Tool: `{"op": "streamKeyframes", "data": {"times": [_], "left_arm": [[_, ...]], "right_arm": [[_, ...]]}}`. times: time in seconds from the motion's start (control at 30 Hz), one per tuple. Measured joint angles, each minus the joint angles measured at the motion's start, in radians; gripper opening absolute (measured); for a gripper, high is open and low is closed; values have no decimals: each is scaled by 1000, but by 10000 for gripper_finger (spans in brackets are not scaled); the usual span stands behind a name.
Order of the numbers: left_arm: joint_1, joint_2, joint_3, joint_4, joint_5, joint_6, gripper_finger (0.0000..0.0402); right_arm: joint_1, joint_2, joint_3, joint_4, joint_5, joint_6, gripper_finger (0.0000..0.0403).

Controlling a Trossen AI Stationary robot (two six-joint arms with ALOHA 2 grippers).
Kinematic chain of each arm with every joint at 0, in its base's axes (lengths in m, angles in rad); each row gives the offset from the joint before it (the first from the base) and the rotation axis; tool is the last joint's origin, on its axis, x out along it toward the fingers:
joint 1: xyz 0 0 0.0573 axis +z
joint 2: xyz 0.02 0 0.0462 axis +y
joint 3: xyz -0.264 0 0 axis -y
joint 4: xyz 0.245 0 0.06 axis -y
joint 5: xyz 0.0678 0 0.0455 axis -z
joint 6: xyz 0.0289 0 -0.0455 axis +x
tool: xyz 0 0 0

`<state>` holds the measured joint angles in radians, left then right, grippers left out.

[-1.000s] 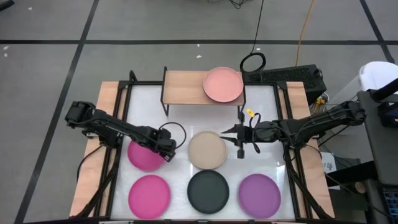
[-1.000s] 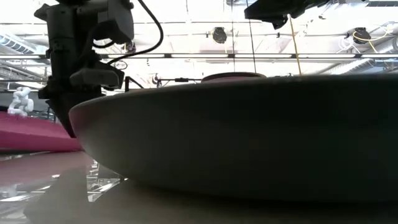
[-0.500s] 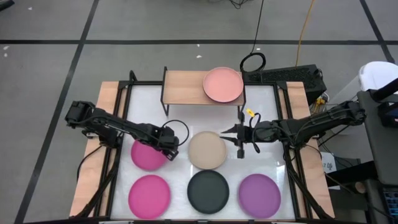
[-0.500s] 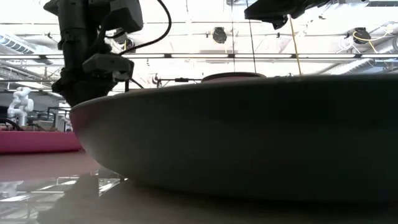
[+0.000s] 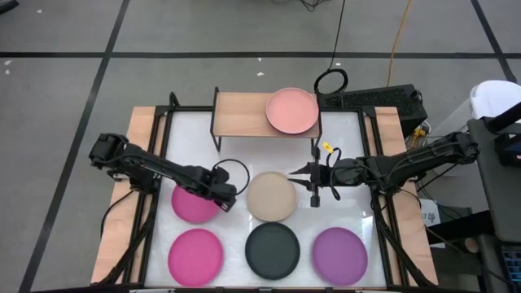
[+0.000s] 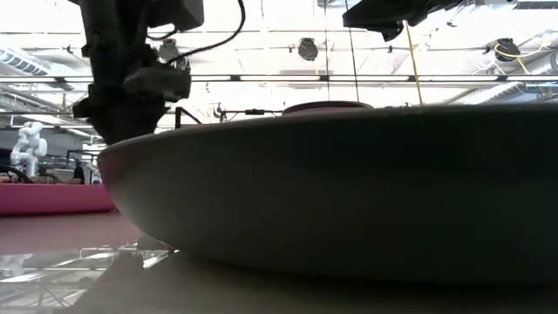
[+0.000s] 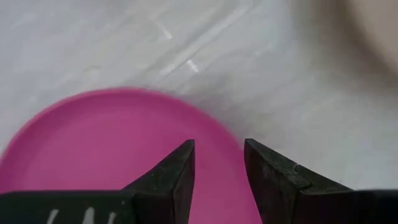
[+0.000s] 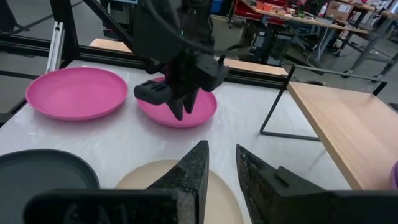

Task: Place and stack plates onto a shelf
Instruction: Stack the top pink plate on top of the light pink plate on the shelf

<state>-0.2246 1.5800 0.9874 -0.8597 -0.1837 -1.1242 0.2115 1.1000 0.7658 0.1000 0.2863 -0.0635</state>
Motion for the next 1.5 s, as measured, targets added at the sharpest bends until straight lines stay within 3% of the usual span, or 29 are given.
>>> {"op": "streamKeyframes", "data": {"times": [0.33, 0.57, 0.87, 1.33, 1.5], "left_arm": [[-5, 54, 0, -13, 34, -40, 145], [-9, 53, 22, -7, 54, -38, 145], [-34, 53, 97, -12, 8, -29, 145], [-15, 211, 97, -77, 81, -75, 145], [3, 214, 97, -85, 79, -13, 134]], "right_arm": [[-1, 0, -54, 17, 82, 0, 67], [-1, 0, -88, 72, 84, 0, 67], [-1, 0, -90, 92, 83, -1, 67], [-1, 0, -90, 98, 83, 0, 67], [-1, 0, -90, 98, 83, -1, 67]]}}
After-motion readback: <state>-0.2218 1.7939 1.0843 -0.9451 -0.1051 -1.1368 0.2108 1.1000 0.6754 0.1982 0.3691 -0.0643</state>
